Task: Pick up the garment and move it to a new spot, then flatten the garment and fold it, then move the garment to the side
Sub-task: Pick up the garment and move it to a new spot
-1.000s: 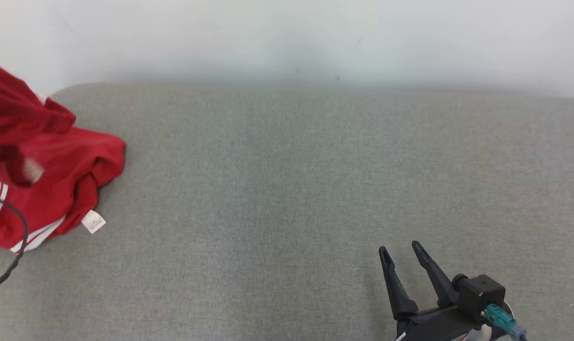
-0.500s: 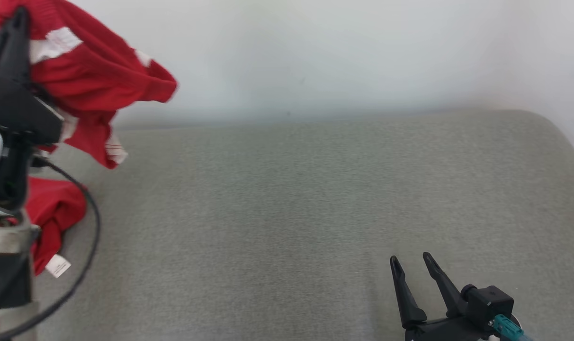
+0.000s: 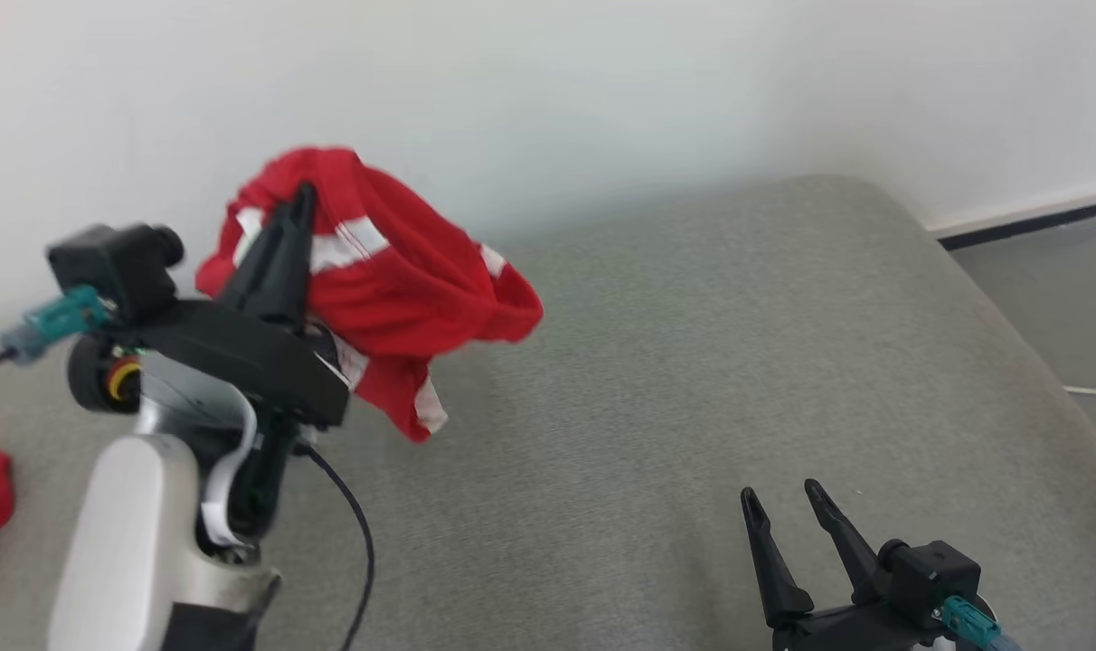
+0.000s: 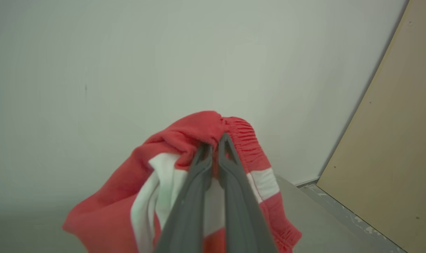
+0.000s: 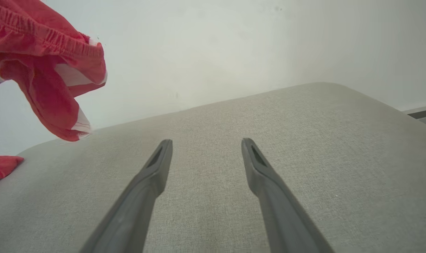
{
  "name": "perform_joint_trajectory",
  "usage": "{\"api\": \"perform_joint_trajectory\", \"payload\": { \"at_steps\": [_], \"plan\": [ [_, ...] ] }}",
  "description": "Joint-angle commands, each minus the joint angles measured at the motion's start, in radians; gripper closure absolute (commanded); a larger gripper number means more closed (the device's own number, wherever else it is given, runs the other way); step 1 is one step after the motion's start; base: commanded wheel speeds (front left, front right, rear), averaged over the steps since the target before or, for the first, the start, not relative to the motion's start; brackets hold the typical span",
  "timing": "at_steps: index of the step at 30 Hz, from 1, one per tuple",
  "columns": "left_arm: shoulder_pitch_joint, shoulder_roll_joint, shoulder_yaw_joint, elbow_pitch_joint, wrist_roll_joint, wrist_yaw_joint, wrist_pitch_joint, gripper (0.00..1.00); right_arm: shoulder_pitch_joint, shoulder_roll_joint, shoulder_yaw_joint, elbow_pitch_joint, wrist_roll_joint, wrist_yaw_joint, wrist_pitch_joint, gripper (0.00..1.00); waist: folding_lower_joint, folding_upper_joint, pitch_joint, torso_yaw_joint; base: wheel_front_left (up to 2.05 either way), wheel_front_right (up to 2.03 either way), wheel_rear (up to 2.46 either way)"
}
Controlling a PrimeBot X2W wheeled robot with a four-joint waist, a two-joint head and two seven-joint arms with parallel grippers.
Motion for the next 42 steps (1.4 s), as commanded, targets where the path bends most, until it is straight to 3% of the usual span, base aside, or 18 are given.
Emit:
{"api": "perform_joint_trajectory", "payload": {
  "at_steps": [1, 16, 17, 18, 19, 20, 24, 32, 42],
  "plan": [
    [0.029, -0.012, -0.015, 0.019, 0.019, 0.000, -0.022, 1.00, 0.011, -0.001, 0.000, -0.009, -0.006, 0.003, 0.005, 0.00, 0.0000, 0.0000, 0.011, -0.074, 0.00, 0.00, 0.00],
    [0.110, -0.071, -0.164, 0.433, 0.063, 0.019, -0.180, 1.00, 0.004, -0.007, 0.031, -0.025, 0.012, 0.003, 0.018, 0.00, 0.0000, 0.0000, 0.057, -0.141, 0.00, 0.00, 0.00],
    [0.108, -0.072, -0.172, 0.455, 0.065, 0.020, -0.188, 0.87, 0.006, -0.007, 0.030, -0.023, 0.012, 0.003, 0.018, 0.00, 0.0000, 0.0000, 0.058, -0.139, 0.00, 0.00, 0.00],
    [0.107, -0.072, -0.181, 0.476, 0.069, 0.020, -0.198, 0.61, 0.009, -0.007, 0.028, -0.022, 0.013, 0.003, 0.016, 0.00, 0.0000, 0.0000, 0.059, -0.136, 0.00, 0.00, 0.00],
    [0.107, -0.073, -0.190, 0.493, 0.073, 0.018, -0.209, 0.11, 0.012, -0.007, 0.025, -0.021, 0.013, 0.003, 0.015, 0.00, 0.0000, 0.0000, 0.060, -0.132, 0.00, 0.00, 0.00],
    [0.109, -0.074, -0.194, 0.509, 0.073, 0.017, -0.219, 0.00, 0.014, -0.007, 0.024, -0.020, 0.014, 0.003, 0.015, 0.00, 0.0000, 0.0000, 0.059, -0.126, 0.00, 0.00, 0.00],
    [0.124, -0.076, -0.214, 0.524, 0.087, 0.022, -0.294, 0.00, 0.021, -0.007, 0.016, -0.020, 0.013, 0.003, 0.015, 0.00, 0.0000, 0.0000, 0.047, -0.092, 0.00, 0.00, 0.00],
    [0.242, -0.052, -0.201, 0.397, 0.115, 0.040, -0.492, 0.00, 0.039, -0.013, -0.015, -0.032, 0.004, 0.003, 0.014, 0.00, 0.0000, 0.0000, 0.013, 0.017, 0.00, 0.00, 0.00],
    [0.492, -0.009, -0.072, 0.166, 0.181, 0.093, -0.527, 0.00, 0.072, -0.024, -0.079, -0.028, 0.001, 0.003, -0.022, 0.00, 0.0000, 0.0000, -0.027, 0.137, 0.00, 0.00, 0.00]
  ]
}}
